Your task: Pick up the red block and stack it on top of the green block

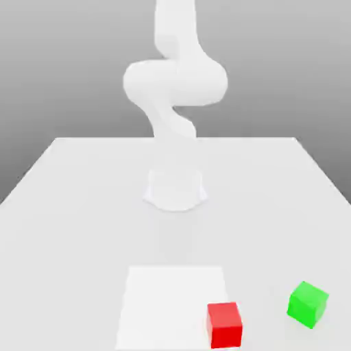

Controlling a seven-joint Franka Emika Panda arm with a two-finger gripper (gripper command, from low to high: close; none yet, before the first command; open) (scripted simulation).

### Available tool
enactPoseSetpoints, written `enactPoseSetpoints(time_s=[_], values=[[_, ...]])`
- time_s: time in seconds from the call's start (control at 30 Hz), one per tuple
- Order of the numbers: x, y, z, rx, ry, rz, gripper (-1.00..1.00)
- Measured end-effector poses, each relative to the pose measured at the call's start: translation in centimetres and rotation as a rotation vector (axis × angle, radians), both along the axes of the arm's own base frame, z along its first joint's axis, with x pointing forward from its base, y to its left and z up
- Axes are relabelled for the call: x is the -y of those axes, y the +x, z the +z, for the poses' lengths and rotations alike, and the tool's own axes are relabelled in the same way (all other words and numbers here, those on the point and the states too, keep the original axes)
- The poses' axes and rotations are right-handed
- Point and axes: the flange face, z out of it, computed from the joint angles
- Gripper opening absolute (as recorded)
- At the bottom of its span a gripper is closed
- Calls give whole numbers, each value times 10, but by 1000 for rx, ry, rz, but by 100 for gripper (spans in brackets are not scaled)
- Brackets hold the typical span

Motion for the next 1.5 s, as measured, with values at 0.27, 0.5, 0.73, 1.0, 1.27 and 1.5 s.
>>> enactPoseSetpoints(time_s=[0.27, 0.5, 0.73, 1.0, 1.27, 1.5], values=[[-24, 83, -138, -234, -26, 17, 0], [-44, 114, -270, -433, -37, 42, 0], [-65, 108, -403, -633, -36, 79, 0], [-74, 93, -523, -727, -28, 93, -100], [-74, 93, -516, -727, -28, 92, -100], [-148, 74, -448, -725, -73, 222, -100]])
